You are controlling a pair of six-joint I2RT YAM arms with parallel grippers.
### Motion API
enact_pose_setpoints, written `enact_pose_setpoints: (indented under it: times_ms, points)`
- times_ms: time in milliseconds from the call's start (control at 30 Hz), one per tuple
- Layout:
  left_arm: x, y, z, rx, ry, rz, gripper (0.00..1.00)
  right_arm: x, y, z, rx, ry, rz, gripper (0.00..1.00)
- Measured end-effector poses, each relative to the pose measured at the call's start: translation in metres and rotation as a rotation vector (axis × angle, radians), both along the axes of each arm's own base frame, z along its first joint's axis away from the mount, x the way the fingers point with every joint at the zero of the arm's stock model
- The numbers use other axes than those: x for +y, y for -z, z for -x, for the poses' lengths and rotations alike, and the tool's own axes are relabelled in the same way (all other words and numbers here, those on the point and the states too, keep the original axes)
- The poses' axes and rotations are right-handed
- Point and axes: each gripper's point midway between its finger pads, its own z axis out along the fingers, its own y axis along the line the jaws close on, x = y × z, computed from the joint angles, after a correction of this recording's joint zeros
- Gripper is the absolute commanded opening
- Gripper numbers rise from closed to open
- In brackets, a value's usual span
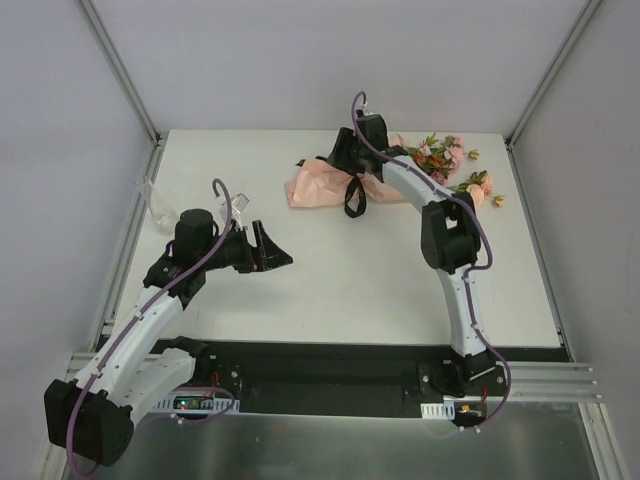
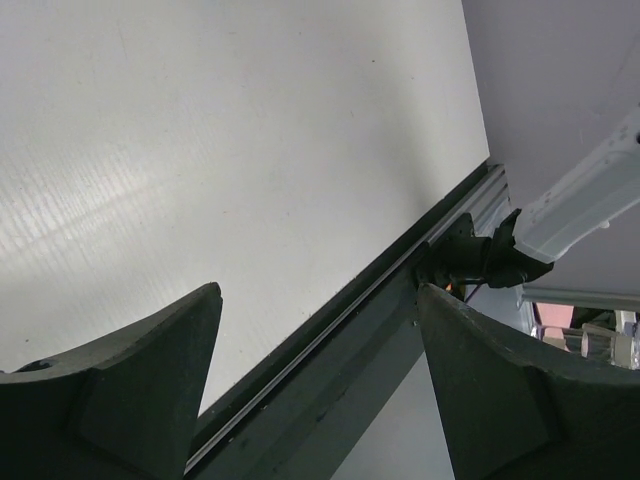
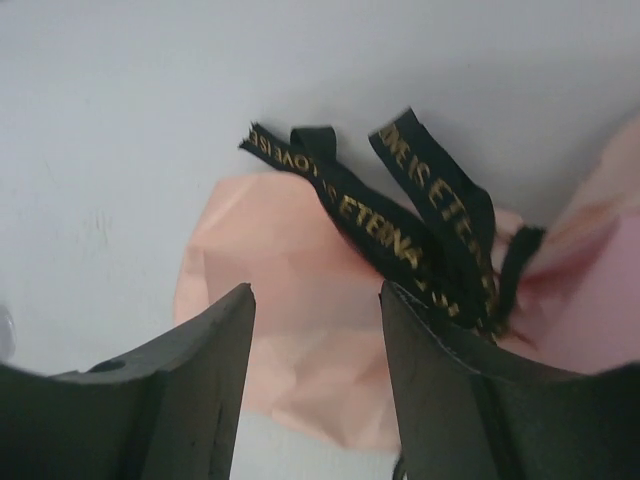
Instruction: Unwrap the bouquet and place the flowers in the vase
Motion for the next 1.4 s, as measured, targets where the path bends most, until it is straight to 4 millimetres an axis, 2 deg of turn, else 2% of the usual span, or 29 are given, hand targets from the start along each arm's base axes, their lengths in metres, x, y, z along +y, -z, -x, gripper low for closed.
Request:
enact_pose_setpoints:
  times_ms: [67,133,333,467,600,700,767,833,1033,1133,1267,1333,1400]
  points:
    - [0.001,-0.005,0.004,-0.024,-0.003,0.014,0.79,0.009,0.008,-0.022,-0.014,0.011,-0.045,0.52]
    - [0.002,-0.009,0.009,-0.04,-0.008,0.029,0.78,0.02,0.016,-0.032,-0.014,0.008,-0.083,0.51]
    - [0.002,-0.01,0.011,-0.034,-0.015,0.041,0.79,0.04,0.041,-0.013,0.044,-0.034,-0.113,0.48]
    - [0.001,-0.002,0.006,0.0,-0.014,0.028,0.8,0.045,0.063,0.019,0.096,-0.092,-0.107,0.48]
    - [-0.004,0.004,-0.01,0.042,-0.008,0.001,0.8,0.039,0.058,0.072,0.14,-0.157,-0.08,0.51]
    - [-0.01,-0.003,-0.032,0.049,-0.001,-0.014,0.79,0.032,0.053,0.105,0.159,-0.194,-0.064,0.55]
    - [-0.016,-0.009,-0.051,0.054,0.003,-0.018,0.72,0.026,0.049,0.123,0.17,-0.21,-0.054,0.57]
    - [-0.025,-0.014,-0.071,0.063,0.013,-0.014,0.66,0.023,0.044,0.128,0.17,-0.219,-0.052,0.58]
    - [-0.044,-0.011,-0.126,0.124,0.031,0.002,0.56,0.013,0.025,0.117,0.114,-0.25,0.018,0.6]
    - [-0.051,-0.005,-0.149,0.179,0.033,0.028,0.49,0.013,-0.004,0.097,0.04,-0.293,0.06,0.57]
    - [-0.057,0.01,-0.172,0.255,0.042,0.062,0.5,0.018,-0.037,0.076,-0.063,-0.345,0.084,0.52]
    - [-0.059,0.022,-0.178,0.298,0.047,0.071,0.47,0.018,-0.042,0.069,-0.088,-0.36,0.105,0.53]
    - [-0.06,0.034,-0.181,0.335,0.055,0.079,0.44,0.018,-0.038,0.064,-0.095,-0.378,0.132,0.55]
